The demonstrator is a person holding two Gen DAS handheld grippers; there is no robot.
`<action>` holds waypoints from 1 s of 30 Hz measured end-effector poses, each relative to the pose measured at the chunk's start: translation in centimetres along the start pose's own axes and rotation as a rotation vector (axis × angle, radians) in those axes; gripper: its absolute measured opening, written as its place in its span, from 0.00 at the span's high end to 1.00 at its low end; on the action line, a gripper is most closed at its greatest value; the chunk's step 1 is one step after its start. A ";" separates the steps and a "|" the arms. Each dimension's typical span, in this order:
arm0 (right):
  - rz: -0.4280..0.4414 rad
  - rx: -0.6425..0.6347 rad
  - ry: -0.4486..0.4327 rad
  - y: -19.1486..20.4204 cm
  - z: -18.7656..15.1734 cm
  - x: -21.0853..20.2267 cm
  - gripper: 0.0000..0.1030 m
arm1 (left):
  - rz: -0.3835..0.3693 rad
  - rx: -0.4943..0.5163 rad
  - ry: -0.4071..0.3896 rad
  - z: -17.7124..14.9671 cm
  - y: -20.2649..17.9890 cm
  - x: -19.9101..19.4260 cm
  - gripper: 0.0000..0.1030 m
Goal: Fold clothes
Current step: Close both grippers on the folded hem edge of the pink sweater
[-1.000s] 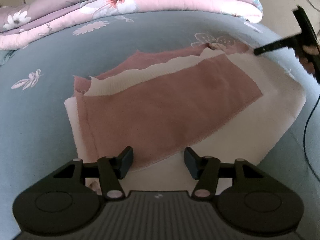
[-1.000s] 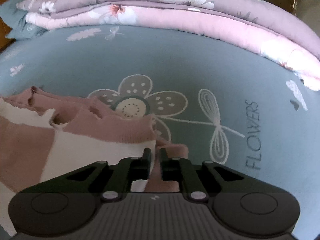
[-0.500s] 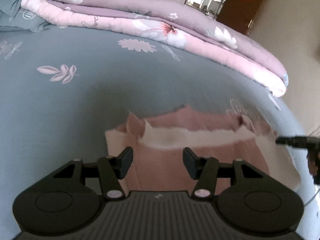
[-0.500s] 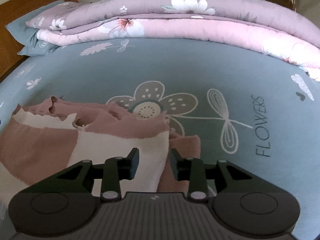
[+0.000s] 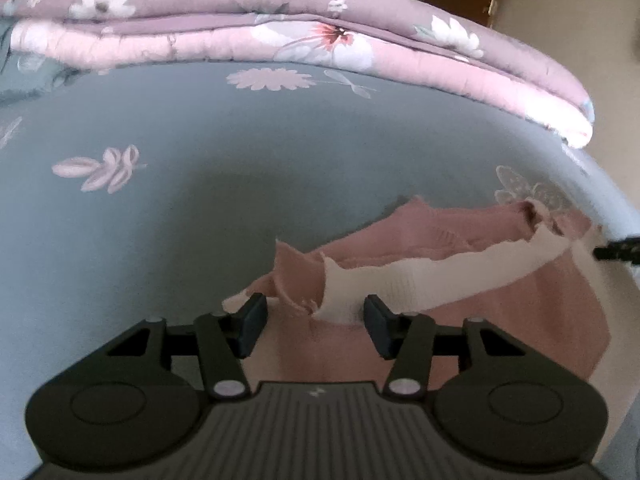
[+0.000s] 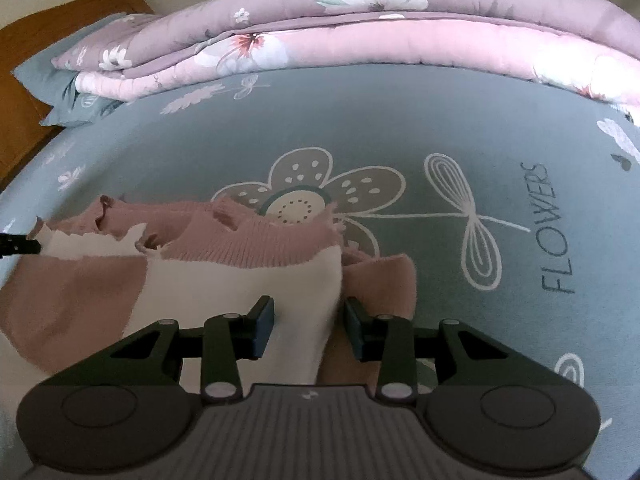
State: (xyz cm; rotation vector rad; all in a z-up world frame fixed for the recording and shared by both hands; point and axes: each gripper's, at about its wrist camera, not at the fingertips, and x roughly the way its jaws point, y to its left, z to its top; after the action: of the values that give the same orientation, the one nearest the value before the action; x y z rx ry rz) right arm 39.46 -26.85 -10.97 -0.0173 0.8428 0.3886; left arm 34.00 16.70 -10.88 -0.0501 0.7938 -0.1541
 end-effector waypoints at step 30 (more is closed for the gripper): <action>-0.184 0.023 -0.090 -0.2 1.1 0.4 0.92 | 0.032 -0.097 -0.080 2.3 0.7 0.4 0.96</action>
State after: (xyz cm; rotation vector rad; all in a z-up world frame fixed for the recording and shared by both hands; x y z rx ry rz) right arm 40.54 -26.70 -10.57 -0.0552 0.7493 0.2048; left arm 36.03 17.32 -9.60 -0.1346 0.7214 -0.0825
